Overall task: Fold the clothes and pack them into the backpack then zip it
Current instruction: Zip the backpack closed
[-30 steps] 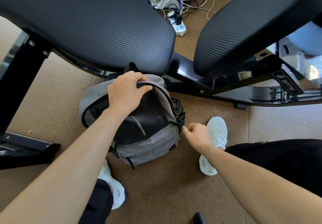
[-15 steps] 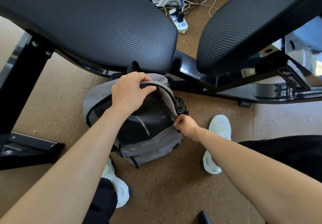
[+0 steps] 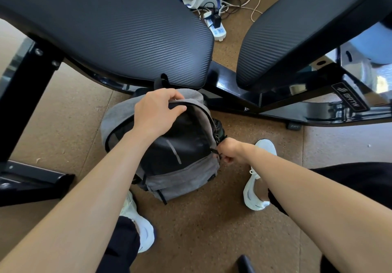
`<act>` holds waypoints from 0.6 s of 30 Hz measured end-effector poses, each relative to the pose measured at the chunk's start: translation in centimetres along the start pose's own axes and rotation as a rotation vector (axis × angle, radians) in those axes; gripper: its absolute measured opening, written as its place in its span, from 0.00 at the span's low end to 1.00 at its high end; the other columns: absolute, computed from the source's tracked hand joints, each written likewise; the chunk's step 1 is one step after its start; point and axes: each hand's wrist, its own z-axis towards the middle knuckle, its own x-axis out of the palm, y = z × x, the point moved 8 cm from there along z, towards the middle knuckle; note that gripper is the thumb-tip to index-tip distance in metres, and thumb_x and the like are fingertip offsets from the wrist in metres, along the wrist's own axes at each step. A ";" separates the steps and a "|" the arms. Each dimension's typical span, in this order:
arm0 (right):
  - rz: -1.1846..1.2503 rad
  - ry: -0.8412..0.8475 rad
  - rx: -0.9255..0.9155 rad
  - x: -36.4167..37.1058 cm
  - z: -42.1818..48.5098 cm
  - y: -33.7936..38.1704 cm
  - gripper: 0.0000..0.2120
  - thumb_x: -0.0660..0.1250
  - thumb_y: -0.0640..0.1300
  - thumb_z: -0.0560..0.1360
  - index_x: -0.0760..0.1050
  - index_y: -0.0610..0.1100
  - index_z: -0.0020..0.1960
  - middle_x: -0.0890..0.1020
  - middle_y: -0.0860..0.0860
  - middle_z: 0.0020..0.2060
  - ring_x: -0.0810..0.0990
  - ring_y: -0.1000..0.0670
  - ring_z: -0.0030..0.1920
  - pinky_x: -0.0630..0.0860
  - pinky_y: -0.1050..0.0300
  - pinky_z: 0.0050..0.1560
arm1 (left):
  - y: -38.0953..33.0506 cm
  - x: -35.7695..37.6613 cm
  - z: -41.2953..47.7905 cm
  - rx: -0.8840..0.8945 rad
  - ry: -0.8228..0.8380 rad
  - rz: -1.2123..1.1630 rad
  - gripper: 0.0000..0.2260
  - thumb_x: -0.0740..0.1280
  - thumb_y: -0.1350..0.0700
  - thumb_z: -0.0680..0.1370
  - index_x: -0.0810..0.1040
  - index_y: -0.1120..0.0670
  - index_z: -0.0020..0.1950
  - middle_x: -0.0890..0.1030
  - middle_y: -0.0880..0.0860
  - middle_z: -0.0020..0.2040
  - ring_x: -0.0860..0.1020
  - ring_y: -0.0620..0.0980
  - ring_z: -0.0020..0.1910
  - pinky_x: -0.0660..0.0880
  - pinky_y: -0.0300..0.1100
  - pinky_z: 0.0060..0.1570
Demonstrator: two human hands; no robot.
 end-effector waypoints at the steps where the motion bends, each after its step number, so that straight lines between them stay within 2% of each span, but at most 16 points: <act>1: 0.063 0.003 0.002 -0.4 -0.3 0.3 0.12 0.56 0.39 0.84 0.77 0.40 0.48 0.71 0.48 0.31 0.67 0.51 0.30 0.66 0.58 0.33 | 0.1 -0.1 0.0 0.001 -0.002 0.009 0.09 0.72 0.47 0.78 0.83 0.44 0.58 0.84 0.45 0.55 0.78 0.50 0.58 0.69 0.43 0.50; 3: 0.149 0.005 -0.030 -1.3 -1.3 1.2 0.15 0.53 0.40 0.83 0.75 0.42 0.42 0.67 0.49 0.30 0.65 0.51 0.31 0.65 0.56 0.37 | 0.4 -0.2 0.1 -0.003 -0.010 -0.006 0.08 0.71 0.48 0.79 0.82 0.44 0.58 0.84 0.45 0.55 0.79 0.49 0.57 0.70 0.44 0.50; 6: 0.204 0.024 -0.106 -1.7 -3.2 3.3 0.13 0.54 0.39 0.81 0.71 0.44 0.40 0.65 0.50 0.29 0.63 0.50 0.32 0.64 0.54 0.40 | 0.8 -0.2 0.1 -0.021 -0.014 -0.033 0.10 0.71 0.49 0.79 0.82 0.46 0.60 0.84 0.46 0.57 0.79 0.50 0.59 0.73 0.47 0.55; 12: 0.458 -0.011 -0.328 -3.6 -6.6 11.6 0.14 0.55 0.39 0.77 0.70 0.44 0.34 0.64 0.52 0.23 0.62 0.50 0.27 0.62 0.56 0.31 | 0.5 0.3 0.1 -0.009 0.019 -0.059 0.14 0.69 0.49 0.80 0.81 0.48 0.65 0.83 0.47 0.61 0.79 0.52 0.62 0.75 0.53 0.62; 15: 0.393 -0.041 -0.420 -5.0 -8.6 15.4 0.14 0.56 0.38 0.78 0.71 0.44 0.35 0.65 0.51 0.24 0.63 0.51 0.27 0.64 0.56 0.33 | 0.4 0.5 0.1 0.008 0.022 -0.065 0.14 0.69 0.50 0.80 0.81 0.49 0.66 0.83 0.48 0.62 0.79 0.52 0.63 0.75 0.52 0.63; 18: 0.317 -0.027 -0.406 -5.1 -9.1 15.6 0.14 0.55 0.39 0.79 0.72 0.44 0.36 0.66 0.52 0.25 0.65 0.51 0.28 0.65 0.55 0.35 | 0.5 0.7 0.1 0.011 0.036 -0.076 0.15 0.68 0.50 0.81 0.80 0.49 0.67 0.83 0.48 0.63 0.78 0.52 0.63 0.75 0.53 0.64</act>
